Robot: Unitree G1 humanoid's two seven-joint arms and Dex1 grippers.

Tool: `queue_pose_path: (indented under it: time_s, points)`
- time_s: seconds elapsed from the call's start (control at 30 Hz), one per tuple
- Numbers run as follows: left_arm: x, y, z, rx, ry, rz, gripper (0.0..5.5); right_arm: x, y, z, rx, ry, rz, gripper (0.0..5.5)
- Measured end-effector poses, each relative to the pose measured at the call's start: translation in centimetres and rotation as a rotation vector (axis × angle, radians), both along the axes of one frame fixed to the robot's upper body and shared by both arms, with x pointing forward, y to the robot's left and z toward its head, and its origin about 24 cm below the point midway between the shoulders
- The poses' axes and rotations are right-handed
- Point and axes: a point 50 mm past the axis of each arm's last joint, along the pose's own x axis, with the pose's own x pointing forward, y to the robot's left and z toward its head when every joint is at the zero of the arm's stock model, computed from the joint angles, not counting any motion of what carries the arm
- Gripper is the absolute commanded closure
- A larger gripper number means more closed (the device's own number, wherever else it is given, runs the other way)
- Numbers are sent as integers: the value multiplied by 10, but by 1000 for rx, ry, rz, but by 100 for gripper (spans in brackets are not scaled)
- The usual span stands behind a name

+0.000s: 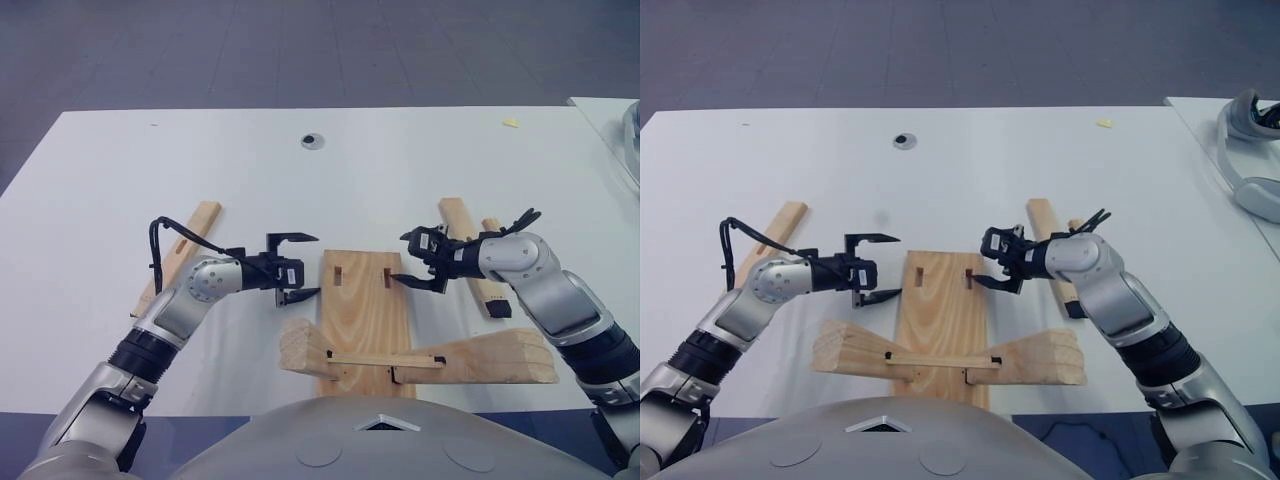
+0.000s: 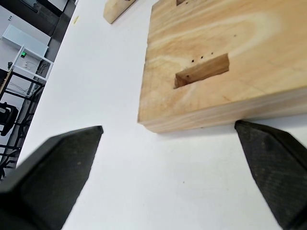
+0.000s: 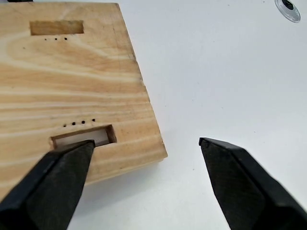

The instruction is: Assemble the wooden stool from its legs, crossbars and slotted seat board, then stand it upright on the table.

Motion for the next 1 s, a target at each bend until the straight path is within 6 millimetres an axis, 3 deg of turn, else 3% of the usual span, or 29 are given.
queue_pose_path:
  time_s: [0.13, 0.37, 0.5, 0.6, 0.7, 0.77, 0.9, 0.93, 1.0]
  points:
    - [1, -2, -1, -2, 5, 2, 39, 11, 8, -2, -51, -39, 19, 138]
    - [5, -7, -1, -15, 5, 2, 39, 76, 19, -3, -117, -87, -51, 138]
    - [6, -11, -1, -30, 0, -2, 39, 108, -2, -6, -119, -113, -218, 138]
    - [5, -11, -3, -43, 2, 16, 39, 122, -35, -9, -170, -157, -395, 138]
    - [3, -12, -5, -48, 14, 35, 39, 122, -50, -10, -229, -168, -428, 138]
    - [3, -11, -6, -49, 16, 39, 39, 118, -50, -9, -228, -160, -416, 138]
    - [5, -13, -4, -53, 7, 33, 39, 111, -35, -3, 28, -20, -424, 138]
    - [5, -15, -3, -55, 5, 30, 39, 113, -33, 3, 90, -24, -429, 138]
    - [5, -15, -3, -56, 4, 27, 39, 126, -36, 37, 171, -101, -429, 138]
